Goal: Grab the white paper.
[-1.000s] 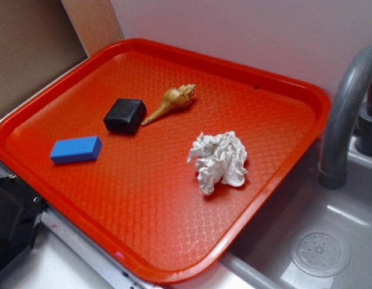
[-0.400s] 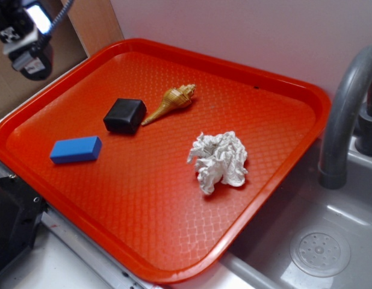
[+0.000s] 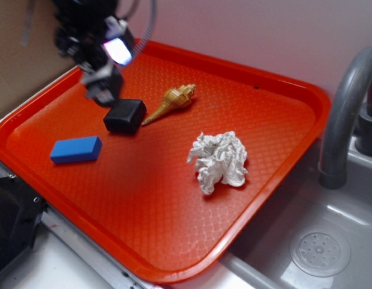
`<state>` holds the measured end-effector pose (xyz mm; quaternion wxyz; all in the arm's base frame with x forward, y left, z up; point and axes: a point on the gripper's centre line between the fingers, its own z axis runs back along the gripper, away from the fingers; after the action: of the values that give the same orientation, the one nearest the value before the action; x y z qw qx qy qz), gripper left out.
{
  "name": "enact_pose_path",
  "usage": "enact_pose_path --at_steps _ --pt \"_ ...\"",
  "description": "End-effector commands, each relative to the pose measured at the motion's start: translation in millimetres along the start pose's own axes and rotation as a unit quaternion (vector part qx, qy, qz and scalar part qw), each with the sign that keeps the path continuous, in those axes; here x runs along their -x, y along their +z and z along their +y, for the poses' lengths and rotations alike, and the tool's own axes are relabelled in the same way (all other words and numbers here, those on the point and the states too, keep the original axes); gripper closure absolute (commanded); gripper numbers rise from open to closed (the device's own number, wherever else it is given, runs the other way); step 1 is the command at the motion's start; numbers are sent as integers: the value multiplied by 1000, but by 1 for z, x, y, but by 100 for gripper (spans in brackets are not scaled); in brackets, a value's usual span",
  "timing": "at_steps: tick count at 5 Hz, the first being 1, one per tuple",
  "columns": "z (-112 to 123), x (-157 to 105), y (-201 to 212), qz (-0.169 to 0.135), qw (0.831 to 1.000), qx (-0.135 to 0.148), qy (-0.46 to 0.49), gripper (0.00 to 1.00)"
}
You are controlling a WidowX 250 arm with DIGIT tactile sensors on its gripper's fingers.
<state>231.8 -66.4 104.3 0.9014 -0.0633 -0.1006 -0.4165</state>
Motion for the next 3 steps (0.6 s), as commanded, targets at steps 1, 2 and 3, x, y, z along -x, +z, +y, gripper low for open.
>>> enact_pose_path --at_steps 1,2,3 --pt "-14 -43 -33 -20 994 26 -105 0" --pt "-42 -59 -48 -23 985 60 -159 0" --pt "-69 -69 -60 -12 982 75 -171 0"
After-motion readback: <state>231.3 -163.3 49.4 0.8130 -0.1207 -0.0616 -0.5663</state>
